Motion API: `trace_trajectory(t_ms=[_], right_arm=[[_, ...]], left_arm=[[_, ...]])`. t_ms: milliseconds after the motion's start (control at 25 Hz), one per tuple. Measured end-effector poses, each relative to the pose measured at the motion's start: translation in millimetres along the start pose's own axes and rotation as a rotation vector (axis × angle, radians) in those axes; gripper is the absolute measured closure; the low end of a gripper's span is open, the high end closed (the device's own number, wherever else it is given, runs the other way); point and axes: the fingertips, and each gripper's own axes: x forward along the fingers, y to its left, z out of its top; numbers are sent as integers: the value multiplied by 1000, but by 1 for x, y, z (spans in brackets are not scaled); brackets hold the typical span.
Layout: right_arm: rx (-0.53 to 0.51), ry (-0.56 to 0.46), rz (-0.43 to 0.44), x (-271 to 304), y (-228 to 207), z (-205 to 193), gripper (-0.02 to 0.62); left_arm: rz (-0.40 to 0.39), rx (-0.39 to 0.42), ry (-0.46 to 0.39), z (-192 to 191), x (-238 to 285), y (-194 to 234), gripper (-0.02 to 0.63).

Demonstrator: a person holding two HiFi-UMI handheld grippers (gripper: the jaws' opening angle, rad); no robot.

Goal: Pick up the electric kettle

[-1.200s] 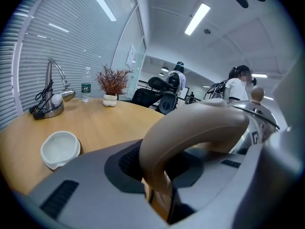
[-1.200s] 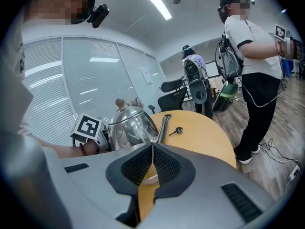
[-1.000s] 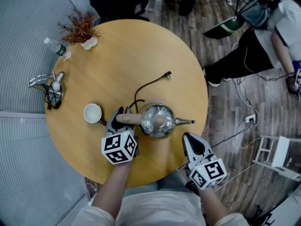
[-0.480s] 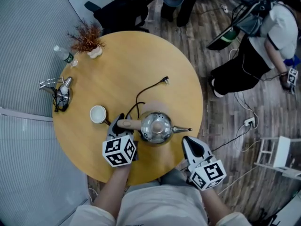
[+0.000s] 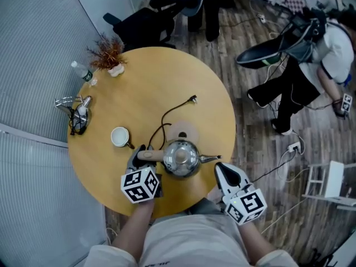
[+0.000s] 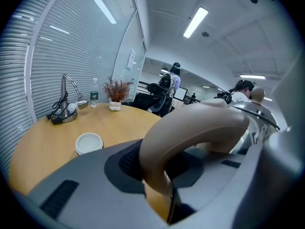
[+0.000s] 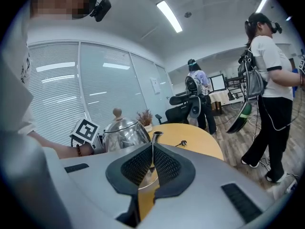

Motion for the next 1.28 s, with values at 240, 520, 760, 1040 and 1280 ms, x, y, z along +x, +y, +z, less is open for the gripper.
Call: trace_trajectory(t_ms=[240, 520, 760, 1040, 1280], right_arm=[[-11, -34, 14, -10, 9, 8, 563], [-42, -49, 39, -20, 16, 13, 563], [-52, -58, 60, -25, 25, 17, 563], [-62, -62, 61, -30, 27, 16, 563], [-63, -59, 60, -31, 28, 15, 565]], left_arm=[[22, -16, 0, -2, -23, 4, 517], [37, -29, -30, 0, -38, 6, 517], [39, -36, -34, 0, -44, 4, 516], [38, -38, -42, 3, -45, 2, 515], [30, -42, -41, 5, -45, -1, 515]])
